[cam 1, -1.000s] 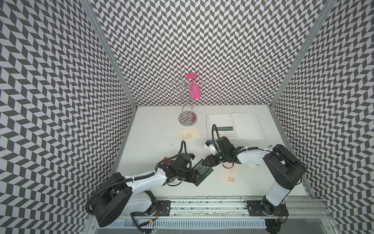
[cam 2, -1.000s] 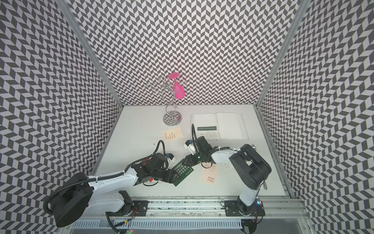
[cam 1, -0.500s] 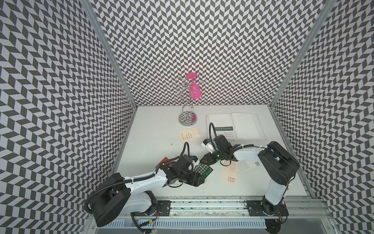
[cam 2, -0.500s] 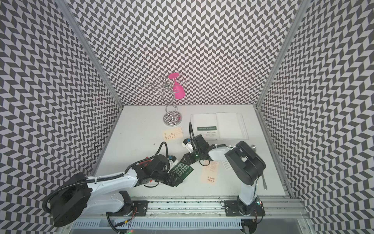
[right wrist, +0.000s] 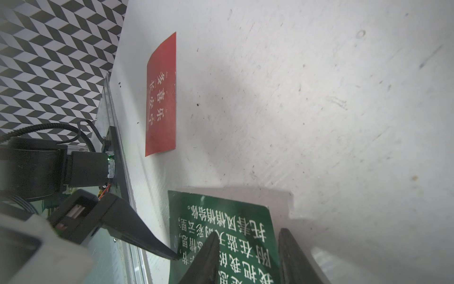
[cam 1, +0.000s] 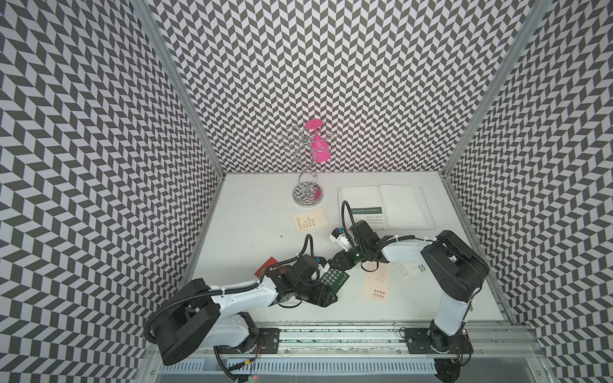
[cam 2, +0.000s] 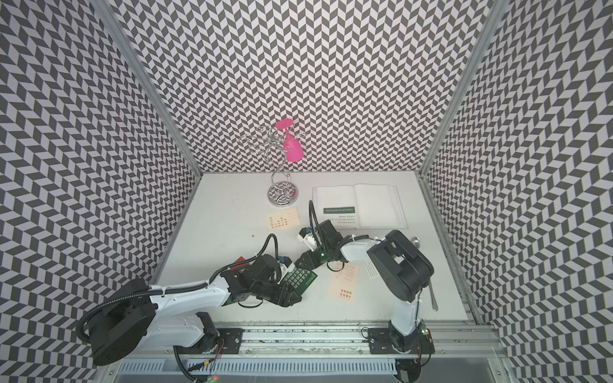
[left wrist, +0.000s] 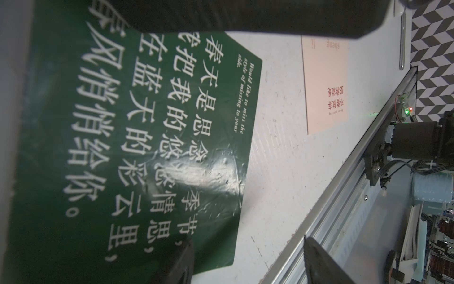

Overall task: Place the photos into the photo albums
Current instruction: Pick up the photo at the center of the board.

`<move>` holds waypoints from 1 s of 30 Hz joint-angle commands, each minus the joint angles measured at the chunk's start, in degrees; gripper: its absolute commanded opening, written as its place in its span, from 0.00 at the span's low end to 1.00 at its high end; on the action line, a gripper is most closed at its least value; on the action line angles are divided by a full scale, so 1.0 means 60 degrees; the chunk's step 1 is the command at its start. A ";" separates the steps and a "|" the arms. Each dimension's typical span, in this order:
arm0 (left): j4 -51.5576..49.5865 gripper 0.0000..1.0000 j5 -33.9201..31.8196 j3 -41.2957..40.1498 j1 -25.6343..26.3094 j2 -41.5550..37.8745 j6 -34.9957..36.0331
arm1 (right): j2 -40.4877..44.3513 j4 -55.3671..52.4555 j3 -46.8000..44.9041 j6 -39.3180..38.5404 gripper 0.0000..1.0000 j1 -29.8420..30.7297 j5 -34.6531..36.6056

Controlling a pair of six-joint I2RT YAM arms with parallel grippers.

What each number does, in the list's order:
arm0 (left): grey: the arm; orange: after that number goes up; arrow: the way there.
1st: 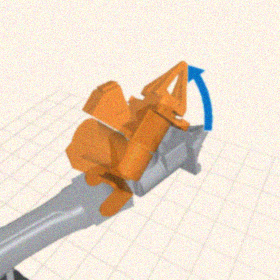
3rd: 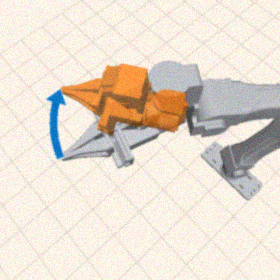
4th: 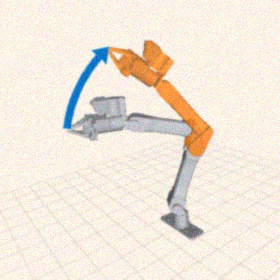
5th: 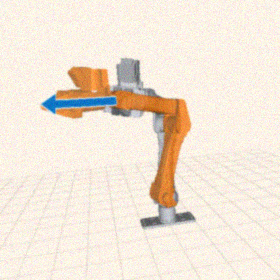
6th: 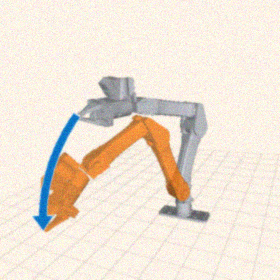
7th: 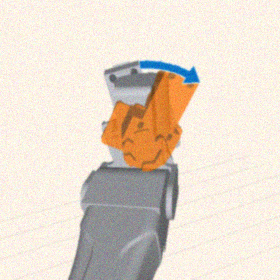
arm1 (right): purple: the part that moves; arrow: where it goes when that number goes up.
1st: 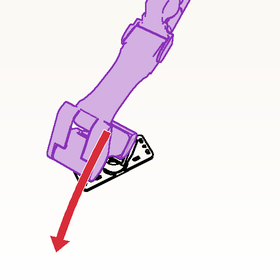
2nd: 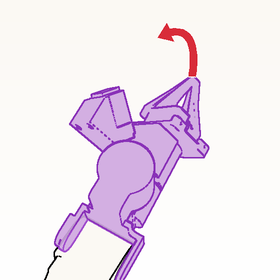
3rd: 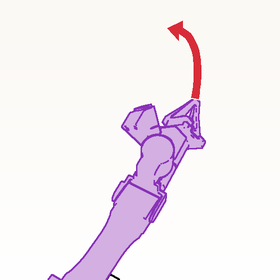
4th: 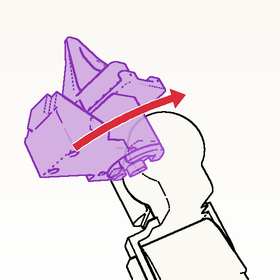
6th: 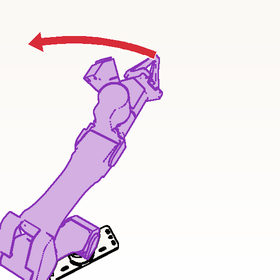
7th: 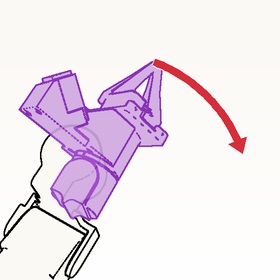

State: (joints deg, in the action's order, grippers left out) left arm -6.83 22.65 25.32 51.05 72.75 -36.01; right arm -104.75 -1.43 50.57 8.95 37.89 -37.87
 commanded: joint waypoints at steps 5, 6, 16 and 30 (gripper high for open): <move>-0.1016 0.73 -0.1609 -0.0500 0.0019 -0.0045 -0.0666 | 0.0466 -0.0382 -0.0767 -0.0029 0.30 -0.0104 -0.0277; -0.1056 0.73 -0.1736 -0.0536 0.0002 -0.0137 -0.0727 | 0.0555 -0.0317 -0.0867 0.0036 0.30 -0.0102 -0.0302; -0.0573 0.73 -0.1470 -0.0864 -0.0275 -0.0102 -0.0896 | 0.1127 0.1876 -0.2404 0.1274 0.31 -0.0546 -0.1913; -0.0349 0.73 -0.1281 -0.0851 -0.0550 -0.0258 -0.0811 | 0.1473 0.2833 -0.2794 0.1766 0.04 -0.0776 -0.2520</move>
State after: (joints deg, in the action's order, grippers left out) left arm -2.96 19.22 22.28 48.53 70.08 -40.95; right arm -98.26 10.94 34.54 18.04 33.85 -52.25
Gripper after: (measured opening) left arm 0.726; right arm 0.052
